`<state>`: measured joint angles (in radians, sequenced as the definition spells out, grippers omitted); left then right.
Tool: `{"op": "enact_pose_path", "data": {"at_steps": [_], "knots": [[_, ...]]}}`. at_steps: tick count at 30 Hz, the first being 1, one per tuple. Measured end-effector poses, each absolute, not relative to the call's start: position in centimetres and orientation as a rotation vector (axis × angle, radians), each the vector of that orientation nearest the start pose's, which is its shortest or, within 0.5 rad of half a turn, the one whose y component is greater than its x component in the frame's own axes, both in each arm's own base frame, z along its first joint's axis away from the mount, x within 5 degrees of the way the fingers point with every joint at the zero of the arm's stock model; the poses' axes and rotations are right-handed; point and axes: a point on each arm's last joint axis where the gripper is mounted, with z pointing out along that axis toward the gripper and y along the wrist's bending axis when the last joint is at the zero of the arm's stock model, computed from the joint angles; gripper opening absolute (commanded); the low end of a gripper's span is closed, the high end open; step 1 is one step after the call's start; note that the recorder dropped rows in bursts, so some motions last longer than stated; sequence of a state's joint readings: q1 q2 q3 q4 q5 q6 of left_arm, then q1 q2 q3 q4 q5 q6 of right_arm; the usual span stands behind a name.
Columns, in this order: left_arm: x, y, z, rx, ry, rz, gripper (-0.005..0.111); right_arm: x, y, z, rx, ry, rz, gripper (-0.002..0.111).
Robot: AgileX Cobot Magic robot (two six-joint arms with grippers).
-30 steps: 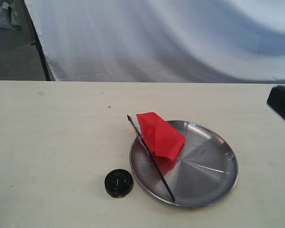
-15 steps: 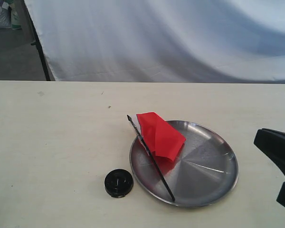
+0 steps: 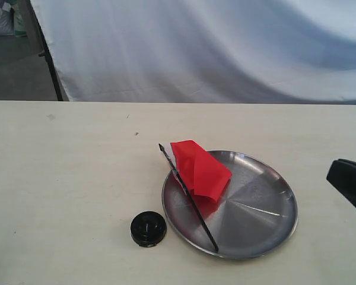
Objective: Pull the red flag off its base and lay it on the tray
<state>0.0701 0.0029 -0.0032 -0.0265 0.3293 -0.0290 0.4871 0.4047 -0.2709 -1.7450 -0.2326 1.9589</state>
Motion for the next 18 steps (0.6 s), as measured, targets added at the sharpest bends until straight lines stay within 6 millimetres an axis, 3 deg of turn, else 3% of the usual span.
{"op": "enact_pose_path", "data": {"at_steps": [7, 14, 18], "knots": [[5.4, 0.3, 18.4, -0.106, 1.809, 0.004, 0.000, 4.1, 4.2, 25.1, -0.435, 1.435, 0.638, -0.001], [5.4, 0.3, 18.4, -0.106, 1.809, 0.004, 0.000, 4.9, 3.0, 21.2, -0.258, 1.511, 0.443, -0.001], [5.4, 0.3, 18.4, -0.106, 1.809, 0.004, 0.000, 4.9, 3.0, 21.1, -0.249, 1.516, 0.433, -0.001]]}}
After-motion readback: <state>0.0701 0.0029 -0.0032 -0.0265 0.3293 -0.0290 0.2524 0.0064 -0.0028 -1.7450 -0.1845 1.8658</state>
